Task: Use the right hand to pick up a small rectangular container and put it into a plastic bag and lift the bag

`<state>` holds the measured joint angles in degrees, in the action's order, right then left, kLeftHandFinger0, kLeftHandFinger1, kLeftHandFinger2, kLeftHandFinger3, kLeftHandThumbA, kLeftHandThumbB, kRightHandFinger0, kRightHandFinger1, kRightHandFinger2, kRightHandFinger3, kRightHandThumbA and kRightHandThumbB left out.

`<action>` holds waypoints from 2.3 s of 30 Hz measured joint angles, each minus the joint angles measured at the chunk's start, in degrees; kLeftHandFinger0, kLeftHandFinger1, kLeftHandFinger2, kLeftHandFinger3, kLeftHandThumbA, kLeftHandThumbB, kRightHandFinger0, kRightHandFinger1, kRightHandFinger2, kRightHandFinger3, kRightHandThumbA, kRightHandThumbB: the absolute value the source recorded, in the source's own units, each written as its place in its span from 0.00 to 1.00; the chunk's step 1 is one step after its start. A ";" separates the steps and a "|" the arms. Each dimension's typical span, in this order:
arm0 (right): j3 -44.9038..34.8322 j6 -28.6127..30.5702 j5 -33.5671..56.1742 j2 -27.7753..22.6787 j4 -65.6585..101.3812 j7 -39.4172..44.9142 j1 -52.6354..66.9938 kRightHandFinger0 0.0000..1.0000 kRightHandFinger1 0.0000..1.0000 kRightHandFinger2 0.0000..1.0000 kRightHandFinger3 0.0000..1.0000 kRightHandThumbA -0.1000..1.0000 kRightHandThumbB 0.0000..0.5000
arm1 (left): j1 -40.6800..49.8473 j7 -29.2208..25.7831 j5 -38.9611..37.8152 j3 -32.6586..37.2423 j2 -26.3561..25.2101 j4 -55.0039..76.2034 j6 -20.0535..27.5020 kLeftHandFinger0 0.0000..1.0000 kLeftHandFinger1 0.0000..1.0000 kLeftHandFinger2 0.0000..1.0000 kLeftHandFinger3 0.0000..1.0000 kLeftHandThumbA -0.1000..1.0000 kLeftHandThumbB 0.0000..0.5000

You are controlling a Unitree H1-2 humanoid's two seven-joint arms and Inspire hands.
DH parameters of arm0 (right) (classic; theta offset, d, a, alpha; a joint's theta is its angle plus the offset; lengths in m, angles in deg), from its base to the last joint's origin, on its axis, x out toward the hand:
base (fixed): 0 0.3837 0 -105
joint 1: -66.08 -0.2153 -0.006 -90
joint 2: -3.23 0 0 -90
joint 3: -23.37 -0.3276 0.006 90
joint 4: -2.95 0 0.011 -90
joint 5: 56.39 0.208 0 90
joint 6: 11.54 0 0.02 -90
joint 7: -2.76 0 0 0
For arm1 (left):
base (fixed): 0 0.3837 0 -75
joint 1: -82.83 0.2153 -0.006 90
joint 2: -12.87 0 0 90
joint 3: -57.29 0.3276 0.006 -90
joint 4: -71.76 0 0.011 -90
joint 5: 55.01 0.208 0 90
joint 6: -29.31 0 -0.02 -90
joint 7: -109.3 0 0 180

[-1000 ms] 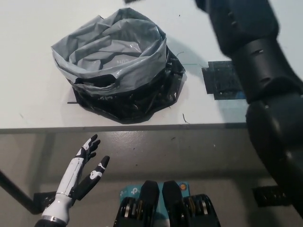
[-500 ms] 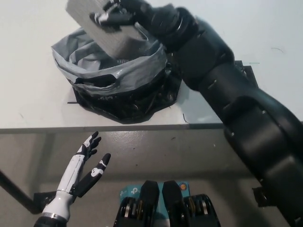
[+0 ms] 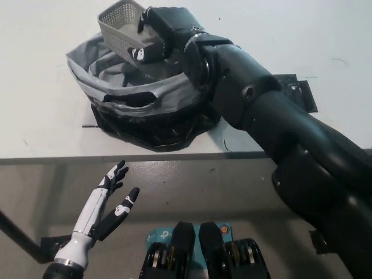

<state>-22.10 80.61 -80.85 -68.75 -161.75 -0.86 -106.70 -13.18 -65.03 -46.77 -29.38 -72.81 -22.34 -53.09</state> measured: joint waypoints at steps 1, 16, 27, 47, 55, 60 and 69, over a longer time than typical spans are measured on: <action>0.54 0.60 -0.95 0.03 -0.14 -0.42 -0.21 1.00 1.00 1.00 1.00 0.53 0.88 | -0.19 0.16 0.00 0.07 -0.23 0.02 -0.01 1.00 1.00 1.00 1.00 0.77 0.36; 0.69 5.54 -7.46 -1.00 -0.23 -1.70 -0.99 1.00 1.00 1.00 1.00 0.92 0.92 | -1.36 0.59 -0.04 0.22 -0.73 0.25 -0.95 1.00 1.00 1.00 1.00 0.77 0.33; -9.69 6.63 -5.62 -7.39 9.31 4.10 -2.36 1.00 1.00 1.00 1.00 0.98 0.87 | -2.27 0.63 -0.04 0.38 -1.11 0.24 -0.98 1.00 1.00 1.00 1.00 0.78 0.35; -18.17 -8.29 -5.89 -13.47 22.87 10.53 5.44 1.00 1.00 1.00 1.00 0.97 1.00 | -2.27 0.61 0.03 0.94 -1.21 0.02 -0.84 1.00 1.00 1.00 1.00 0.78 0.30; -16.89 -10.93 -6.07 -11.00 17.60 12.98 5.55 1.00 1.00 1.00 1.00 1.00 1.00 | -2.26 0.63 0.02 1.18 -1.22 0.00 -0.87 1.00 1.00 1.00 1.00 0.76 0.31; -16.37 -11.72 -6.03 -8.81 12.92 13.50 5.56 1.00 1.00 1.00 1.00 1.00 1.00 | -2.25 0.63 0.01 1.26 -1.22 0.03 -1.00 1.00 1.00 1.00 1.00 0.76 0.29; -17.08 -12.01 -5.59 -7.19 5.22 13.44 5.55 1.00 1.00 1.00 1.00 1.00 1.00 | -2.24 0.64 0.00 1.52 -1.22 0.16 -1.08 1.00 1.00 1.00 1.00 0.74 0.30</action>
<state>-39.17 68.59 -86.44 -75.93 -156.52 12.58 -101.15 -15.42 -64.39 -46.77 -27.86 -74.03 -22.17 -54.17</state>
